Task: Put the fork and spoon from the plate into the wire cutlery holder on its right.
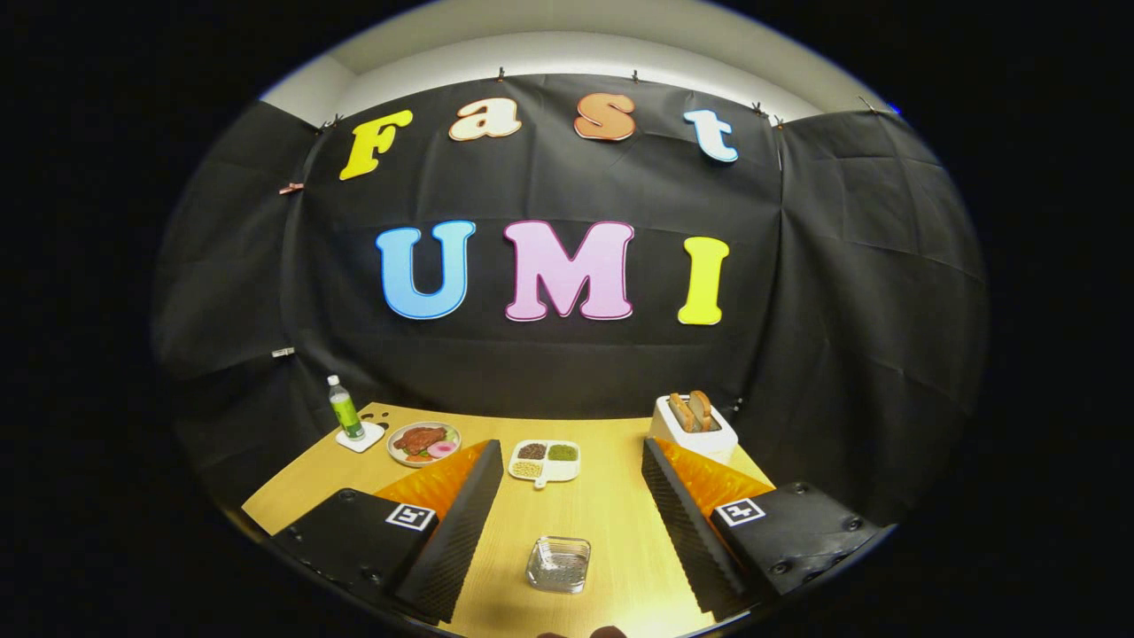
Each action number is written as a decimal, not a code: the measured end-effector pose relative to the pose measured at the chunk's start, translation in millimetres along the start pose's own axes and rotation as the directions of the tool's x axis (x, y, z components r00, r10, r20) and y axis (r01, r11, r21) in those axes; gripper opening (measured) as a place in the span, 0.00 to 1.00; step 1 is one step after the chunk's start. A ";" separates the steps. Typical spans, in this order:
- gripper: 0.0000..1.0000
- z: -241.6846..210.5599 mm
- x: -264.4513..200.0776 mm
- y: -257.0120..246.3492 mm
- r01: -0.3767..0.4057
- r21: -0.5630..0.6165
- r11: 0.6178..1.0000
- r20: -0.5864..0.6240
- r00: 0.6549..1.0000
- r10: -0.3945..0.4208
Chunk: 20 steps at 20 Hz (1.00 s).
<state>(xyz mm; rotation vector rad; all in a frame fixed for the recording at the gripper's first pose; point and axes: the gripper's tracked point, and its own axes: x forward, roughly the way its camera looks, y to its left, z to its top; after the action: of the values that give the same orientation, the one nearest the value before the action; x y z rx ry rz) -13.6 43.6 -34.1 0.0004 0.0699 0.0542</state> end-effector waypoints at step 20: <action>1.00 -209.2 62.6 215.7 -0.359 -0.014 0.933 -0.523 0.798 0.299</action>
<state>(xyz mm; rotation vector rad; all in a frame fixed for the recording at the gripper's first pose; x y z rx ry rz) 22.5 262.1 -246.6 -0.1165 0.6086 0.4121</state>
